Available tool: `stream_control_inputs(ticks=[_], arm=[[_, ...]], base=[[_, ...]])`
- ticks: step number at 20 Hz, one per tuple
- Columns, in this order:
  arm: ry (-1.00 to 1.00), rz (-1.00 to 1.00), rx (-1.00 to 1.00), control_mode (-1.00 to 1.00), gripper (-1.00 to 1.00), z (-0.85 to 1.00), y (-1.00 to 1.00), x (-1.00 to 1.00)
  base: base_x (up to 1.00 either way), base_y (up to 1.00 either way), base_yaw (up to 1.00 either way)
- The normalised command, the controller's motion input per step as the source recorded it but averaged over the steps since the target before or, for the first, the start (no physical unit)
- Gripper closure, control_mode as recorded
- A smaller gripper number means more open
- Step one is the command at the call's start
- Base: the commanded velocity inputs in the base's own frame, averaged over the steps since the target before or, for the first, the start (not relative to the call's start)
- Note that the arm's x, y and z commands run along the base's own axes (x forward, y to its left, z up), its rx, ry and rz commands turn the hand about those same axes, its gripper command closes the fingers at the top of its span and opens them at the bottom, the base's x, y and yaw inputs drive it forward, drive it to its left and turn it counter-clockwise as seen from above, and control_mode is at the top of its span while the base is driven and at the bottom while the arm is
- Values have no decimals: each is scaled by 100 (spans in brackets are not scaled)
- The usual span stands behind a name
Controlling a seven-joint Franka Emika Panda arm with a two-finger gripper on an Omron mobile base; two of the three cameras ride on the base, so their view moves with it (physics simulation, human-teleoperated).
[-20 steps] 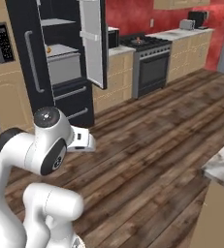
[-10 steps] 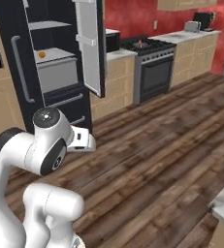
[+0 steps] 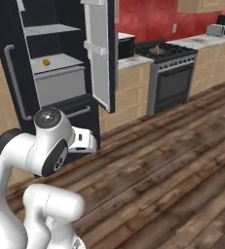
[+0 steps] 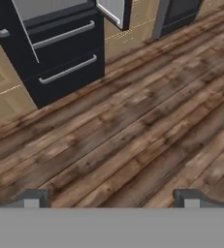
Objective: Place the cold items (tangerine and orange) from the fridge in one tupperware on the dining counter. Place the warm items (kebab skewer and hot dog) in the stove area in another tupperware.
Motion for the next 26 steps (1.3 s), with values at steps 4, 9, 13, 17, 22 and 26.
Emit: stream_control_inputs(ticks=[4,9,13,17,22,26], arm=[[0,0,0,100,-100,0,0,0],[0,0,0,100,-100,0,0,0],[0,0,0,100,-100,0,0,0],[0,0,0,100,-100,0,0,0],[0,0,0,100,-100,0,0,0],[0,0,0,100,-100,0,0,0]], base=[[97,24,28],[85,7,32],[63,-10,33],[32,-70,36],[27,-57,36],[36,-21,32]])
